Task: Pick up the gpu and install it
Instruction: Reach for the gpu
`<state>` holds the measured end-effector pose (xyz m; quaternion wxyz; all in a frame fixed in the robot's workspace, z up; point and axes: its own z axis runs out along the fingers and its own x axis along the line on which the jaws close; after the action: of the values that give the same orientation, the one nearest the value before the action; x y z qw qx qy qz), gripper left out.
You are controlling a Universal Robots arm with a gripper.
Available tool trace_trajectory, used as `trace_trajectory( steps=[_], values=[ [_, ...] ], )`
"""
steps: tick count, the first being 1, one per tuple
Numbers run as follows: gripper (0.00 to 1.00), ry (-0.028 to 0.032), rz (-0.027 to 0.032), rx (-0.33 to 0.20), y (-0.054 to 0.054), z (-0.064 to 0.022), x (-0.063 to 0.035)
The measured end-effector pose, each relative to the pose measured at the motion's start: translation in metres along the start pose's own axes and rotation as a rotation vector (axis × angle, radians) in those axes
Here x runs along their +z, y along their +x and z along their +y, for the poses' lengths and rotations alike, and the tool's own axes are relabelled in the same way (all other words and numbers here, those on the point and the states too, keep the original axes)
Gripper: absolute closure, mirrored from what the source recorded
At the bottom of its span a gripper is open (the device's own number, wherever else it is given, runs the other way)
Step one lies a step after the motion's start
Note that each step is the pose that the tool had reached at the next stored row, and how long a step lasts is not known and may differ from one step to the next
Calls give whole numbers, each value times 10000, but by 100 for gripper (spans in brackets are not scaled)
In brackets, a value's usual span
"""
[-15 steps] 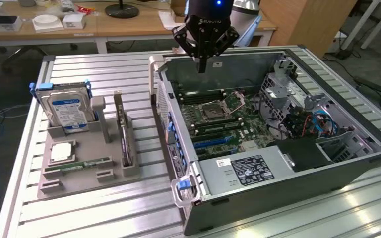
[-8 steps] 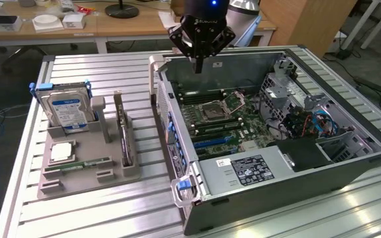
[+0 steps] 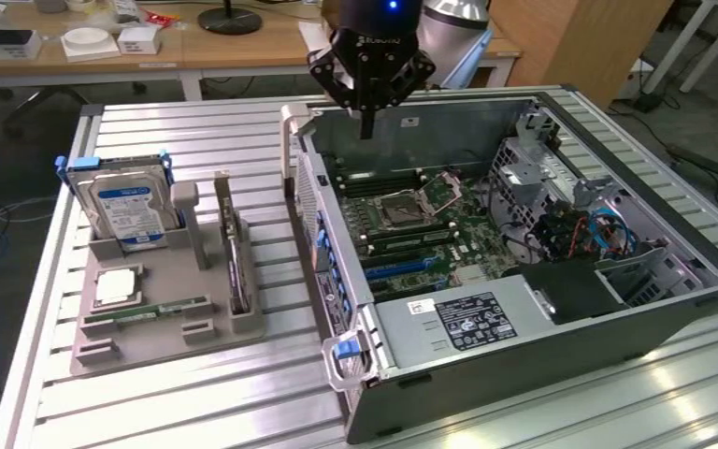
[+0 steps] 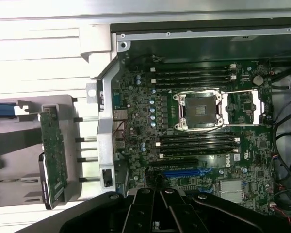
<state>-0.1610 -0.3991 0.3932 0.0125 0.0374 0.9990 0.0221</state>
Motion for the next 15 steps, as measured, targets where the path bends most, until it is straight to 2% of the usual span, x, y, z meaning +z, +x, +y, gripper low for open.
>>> trace_trajectory(
  steps=[15],
  values=[
    [90, 1, 0, 0, 151, -12, -4]
  ],
)
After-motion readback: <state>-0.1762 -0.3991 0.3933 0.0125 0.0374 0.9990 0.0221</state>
